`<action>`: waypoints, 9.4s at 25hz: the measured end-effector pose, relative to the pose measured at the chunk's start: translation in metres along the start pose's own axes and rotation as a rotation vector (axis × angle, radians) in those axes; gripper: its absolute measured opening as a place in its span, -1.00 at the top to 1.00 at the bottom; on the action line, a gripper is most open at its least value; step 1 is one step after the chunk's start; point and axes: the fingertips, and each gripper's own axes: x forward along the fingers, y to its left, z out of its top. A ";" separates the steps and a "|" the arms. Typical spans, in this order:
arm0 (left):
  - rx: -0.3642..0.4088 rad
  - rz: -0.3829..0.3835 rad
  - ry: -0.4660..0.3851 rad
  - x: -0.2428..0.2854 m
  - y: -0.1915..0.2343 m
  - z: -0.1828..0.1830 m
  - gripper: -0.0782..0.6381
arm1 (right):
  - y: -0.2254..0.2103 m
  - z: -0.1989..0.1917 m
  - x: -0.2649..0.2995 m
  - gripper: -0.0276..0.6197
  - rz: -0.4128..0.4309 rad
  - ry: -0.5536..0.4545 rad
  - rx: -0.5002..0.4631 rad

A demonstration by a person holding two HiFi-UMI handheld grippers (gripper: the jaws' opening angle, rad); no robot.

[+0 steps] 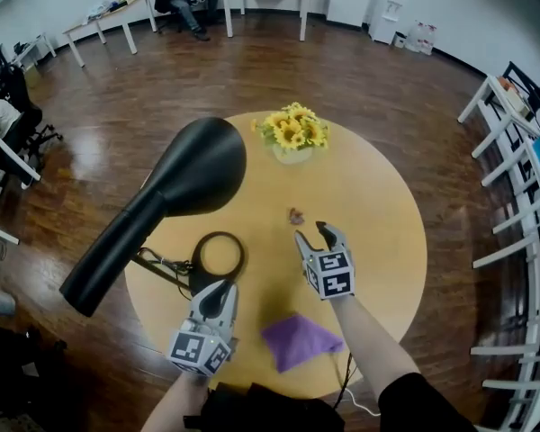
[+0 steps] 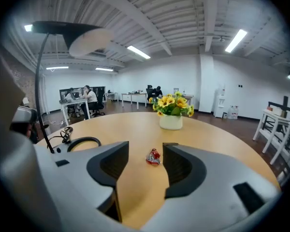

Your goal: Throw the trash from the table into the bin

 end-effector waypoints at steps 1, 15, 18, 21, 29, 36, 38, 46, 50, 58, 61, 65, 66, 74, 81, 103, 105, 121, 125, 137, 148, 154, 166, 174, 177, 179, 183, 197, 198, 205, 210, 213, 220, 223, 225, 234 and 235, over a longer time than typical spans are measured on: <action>-0.006 0.007 0.005 -0.001 0.004 -0.001 0.68 | 0.000 -0.004 0.017 0.17 0.009 0.035 -0.008; -0.030 0.083 0.045 -0.032 0.027 -0.014 0.68 | -0.015 -0.049 0.114 0.04 0.004 0.274 0.007; -0.033 0.089 0.048 -0.036 0.027 -0.017 0.68 | -0.015 -0.055 0.117 0.20 0.024 0.281 -0.027; -0.033 0.088 0.062 -0.041 0.025 -0.021 0.68 | -0.003 -0.052 0.112 0.45 0.061 0.278 -0.082; -0.032 0.096 0.000 -0.043 0.024 -0.008 0.68 | 0.005 -0.041 0.049 0.48 0.025 0.190 -0.165; -0.013 0.010 -0.044 -0.041 0.014 0.005 0.68 | 0.017 0.009 -0.061 0.48 -0.014 -0.057 -0.052; -0.002 -0.013 -0.055 -0.046 0.012 0.012 0.68 | 0.018 0.019 -0.094 0.48 -0.033 -0.121 0.003; 0.027 -0.063 -0.127 -0.110 0.029 0.048 0.68 | 0.072 0.055 -0.207 0.48 -0.123 -0.278 0.061; 0.046 -0.045 -0.205 -0.149 0.057 0.082 0.68 | 0.132 0.087 -0.247 0.48 -0.089 -0.389 0.087; 0.084 0.098 -0.313 -0.248 0.112 0.122 0.68 | 0.287 0.144 -0.235 0.48 0.183 -0.463 -0.067; 0.103 0.201 -0.351 -0.304 0.154 0.134 0.68 | 0.368 0.172 -0.216 0.48 0.328 -0.500 -0.122; 0.118 0.358 -0.387 -0.389 0.205 0.156 0.68 | 0.469 0.199 -0.190 0.48 0.486 -0.510 -0.160; 0.126 0.402 -0.405 -0.408 0.210 0.164 0.68 | 0.487 0.205 -0.187 0.48 0.524 -0.505 -0.160; 0.130 0.685 -0.520 -0.527 0.285 0.170 0.68 | 0.619 0.209 -0.140 0.48 0.732 -0.464 -0.195; 0.138 0.724 -0.501 -0.516 0.353 0.181 0.68 | 0.659 0.230 -0.063 0.48 0.787 -0.437 -0.181; 0.042 0.525 -0.275 -0.313 0.625 0.209 0.68 | 0.669 0.280 0.250 0.48 0.603 -0.211 -0.089; 0.001 0.493 -0.227 -0.303 0.644 0.192 0.68 | 0.673 0.257 0.274 0.47 0.573 -0.156 -0.097; -0.143 0.335 0.130 -0.221 0.744 0.064 0.68 | 0.666 0.100 0.380 0.47 0.355 0.198 0.038; -0.221 0.328 0.192 -0.197 0.756 0.032 0.68 | 0.662 0.069 0.395 0.47 0.348 0.285 0.033; -0.589 0.458 0.269 -0.196 0.787 -0.056 0.68 | 0.669 -0.012 0.436 0.43 0.358 0.480 0.001; -0.593 0.470 0.279 -0.198 0.792 -0.064 0.68 | 0.662 -0.015 0.445 0.19 0.320 0.466 0.075; -0.584 0.434 0.255 -0.186 0.782 -0.047 0.68 | 0.657 0.007 0.439 0.19 0.310 0.410 0.134; -0.402 0.375 0.193 -0.185 0.743 0.058 0.68 | 0.584 0.113 0.360 0.69 0.181 0.134 0.117; -0.325 0.262 -0.035 -0.156 0.699 0.166 0.68 | 0.524 0.208 0.292 0.91 0.042 -0.166 0.122; -0.261 0.215 -0.083 -0.145 0.682 0.192 0.68 | 0.501 0.231 0.265 0.91 -0.004 -0.254 0.124; -0.224 0.168 -0.112 -0.135 0.669 0.209 0.68 | 0.481 0.246 0.247 0.91 -0.056 -0.307 0.133; -0.192 0.036 -0.179 -0.122 0.636 0.235 0.68 | 0.453 0.271 0.202 0.91 -0.150 -0.410 0.165; -0.098 -0.440 -0.173 -0.098 0.514 0.244 0.69 | 0.426 0.221 0.037 0.91 -0.594 -0.518 0.295; -0.093 -0.484 -0.162 -0.097 0.501 0.240 0.69 | 0.427 0.212 0.021 0.91 -0.636 -0.512 0.300; -0.099 -0.698 -0.098 -0.118 0.428 0.213 0.69 | 0.446 0.160 -0.096 0.91 -0.881 -0.573 0.335; -0.086 -0.794 -0.079 -0.122 0.369 0.196 0.69 | 0.430 0.125 -0.153 0.91 -0.969 -0.569 0.357; -0.078 -0.814 -0.093 -0.122 0.334 0.188 0.69 | 0.415 0.100 -0.180 0.91 -0.988 -0.553 0.383; -0.053 -0.859 -0.092 -0.120 0.270 0.178 0.69 | 0.384 0.061 -0.238 0.91 -1.045 -0.553 0.429; -0.038 -0.862 -0.084 -0.117 0.260 0.184 0.69 | 0.377 0.061 -0.245 0.91 -1.041 -0.571 0.432; -0.031 -0.860 -0.073 -0.114 0.258 0.182 0.69 | 0.374 0.059 -0.247 0.91 -1.044 -0.574 0.439; -0.055 -0.838 -0.046 -0.111 0.264 0.174 0.69 | 0.379 0.050 -0.243 0.91 -1.034 -0.533 0.470; -0.059 -0.837 -0.042 -0.110 0.265 0.173 0.69 | 0.380 0.049 -0.242 0.91 -1.032 -0.528 0.469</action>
